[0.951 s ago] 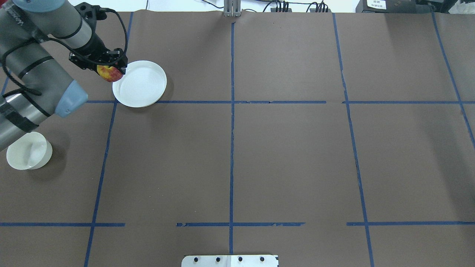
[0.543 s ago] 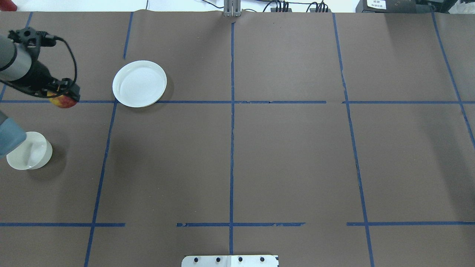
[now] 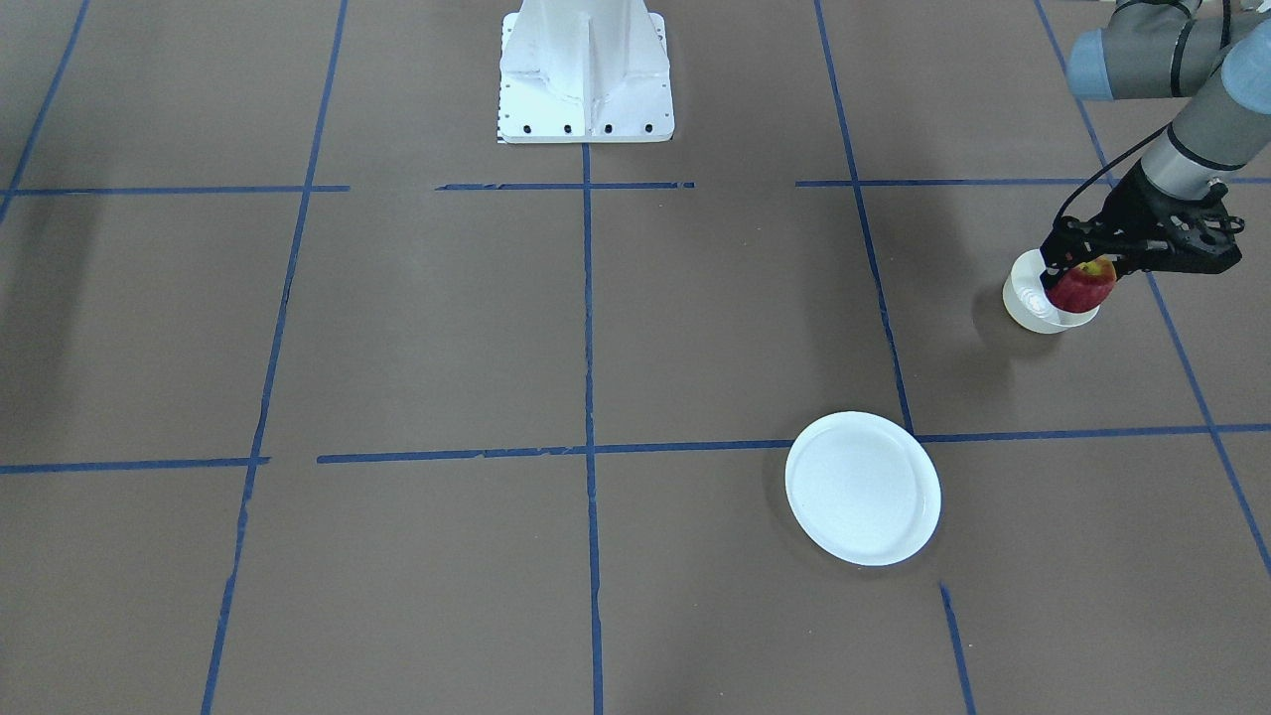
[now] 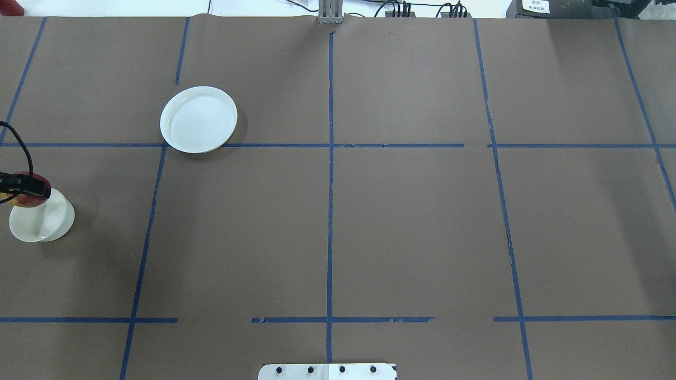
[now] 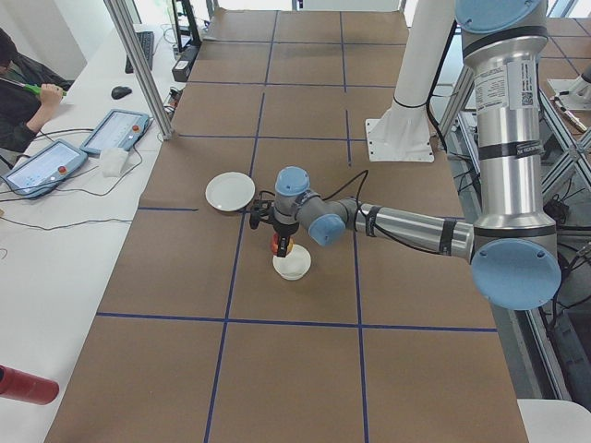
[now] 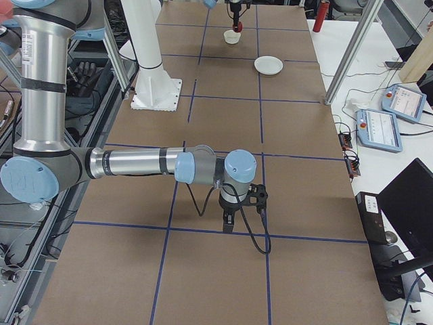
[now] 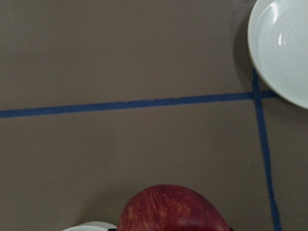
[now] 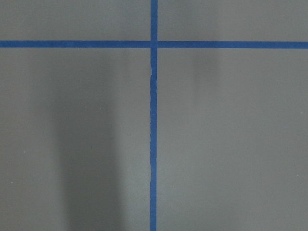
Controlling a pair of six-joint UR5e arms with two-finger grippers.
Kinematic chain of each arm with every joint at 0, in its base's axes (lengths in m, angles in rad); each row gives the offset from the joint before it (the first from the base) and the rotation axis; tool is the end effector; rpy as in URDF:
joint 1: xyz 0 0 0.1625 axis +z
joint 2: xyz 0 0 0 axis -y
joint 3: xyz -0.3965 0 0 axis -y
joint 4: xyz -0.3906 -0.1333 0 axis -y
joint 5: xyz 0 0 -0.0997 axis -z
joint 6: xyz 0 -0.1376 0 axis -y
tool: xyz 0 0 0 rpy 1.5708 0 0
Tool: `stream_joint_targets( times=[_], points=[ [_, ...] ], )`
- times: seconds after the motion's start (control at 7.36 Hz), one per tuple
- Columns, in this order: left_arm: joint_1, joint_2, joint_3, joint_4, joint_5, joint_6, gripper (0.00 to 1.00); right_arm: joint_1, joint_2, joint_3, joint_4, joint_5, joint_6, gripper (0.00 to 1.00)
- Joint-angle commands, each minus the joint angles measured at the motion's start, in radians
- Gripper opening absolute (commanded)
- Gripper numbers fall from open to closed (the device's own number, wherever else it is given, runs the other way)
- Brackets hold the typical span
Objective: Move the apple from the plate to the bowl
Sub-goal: 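Lift the apple with the left gripper and carry it toward the white bowl, then lower the apple into the white bowl and open the left gripper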
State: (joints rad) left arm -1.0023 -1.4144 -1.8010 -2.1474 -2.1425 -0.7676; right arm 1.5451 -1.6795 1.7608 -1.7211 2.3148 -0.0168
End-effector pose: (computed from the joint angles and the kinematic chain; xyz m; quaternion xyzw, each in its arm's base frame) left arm 0.2073 -0.4338 0.5571 0.0751 0.3996 -0.0007 0.9136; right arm 0.0288 -0.4397 0.6328 -0.0337 -0.3631 -0.0072 0.9311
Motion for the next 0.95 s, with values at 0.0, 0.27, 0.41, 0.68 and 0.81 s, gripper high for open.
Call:
stream_joint_targets(
  times=[0.0, 0.27, 0.41, 0.68, 0.81],
  points=[
    [0.008, 0.012, 0.028, -0.028, 0.001, -0.016, 0.0, 0.0, 0.0, 0.0, 0.0, 0.0, 0.0, 1.0],
    [0.017, 0.002, 0.064, -0.031, 0.0, -0.01, 0.0, 0.001, 0.0, 0.0, 0.0, 0.0, 0.001, 1.0],
    [0.022, -0.003, 0.068, -0.031, 0.0, -0.004, 0.55, 0.0, 0.0, 0.0, 0.0, 0.0, 0.0, 1.0],
    [0.025, -0.008, 0.066, -0.029, -0.002, -0.004, 1.0, 0.0, 0.0, 0.0, 0.0, 0.0, 0.0, 1.0],
    [0.025, -0.008, 0.06, -0.028, -0.01, -0.004, 1.0, 0.0, 0.0, 0.0, 0.0, 0.0, 0.001, 1.0]
  ],
)
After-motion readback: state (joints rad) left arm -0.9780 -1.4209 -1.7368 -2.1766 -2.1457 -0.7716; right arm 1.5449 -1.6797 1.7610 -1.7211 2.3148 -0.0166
